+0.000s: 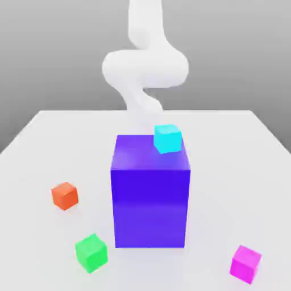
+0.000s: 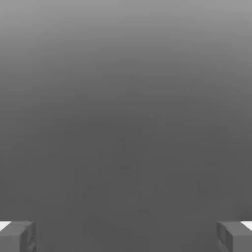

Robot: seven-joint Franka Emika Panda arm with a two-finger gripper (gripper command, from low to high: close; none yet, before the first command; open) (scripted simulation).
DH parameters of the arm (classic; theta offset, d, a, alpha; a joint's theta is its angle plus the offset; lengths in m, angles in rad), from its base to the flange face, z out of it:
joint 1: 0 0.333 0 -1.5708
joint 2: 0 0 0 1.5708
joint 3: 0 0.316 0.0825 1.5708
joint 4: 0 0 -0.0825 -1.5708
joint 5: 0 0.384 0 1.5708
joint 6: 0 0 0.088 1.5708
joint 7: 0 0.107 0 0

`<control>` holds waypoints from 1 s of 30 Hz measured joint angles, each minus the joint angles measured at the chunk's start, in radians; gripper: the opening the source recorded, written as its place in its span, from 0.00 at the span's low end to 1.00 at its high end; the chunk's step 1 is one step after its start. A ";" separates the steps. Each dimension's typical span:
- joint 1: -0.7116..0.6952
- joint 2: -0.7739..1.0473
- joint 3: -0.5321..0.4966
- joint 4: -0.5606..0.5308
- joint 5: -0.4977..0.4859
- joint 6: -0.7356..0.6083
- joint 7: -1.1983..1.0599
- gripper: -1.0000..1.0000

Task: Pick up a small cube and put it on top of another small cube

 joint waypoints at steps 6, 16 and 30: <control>0.066 0.224 0.024 -0.024 -0.008 0.083 -0.097 0.50; 0.152 0.586 0.085 -0.062 -0.027 0.217 -0.251 0.50; 0.273 1.097 0.119 -0.083 -0.134 0.444 -0.362 0.50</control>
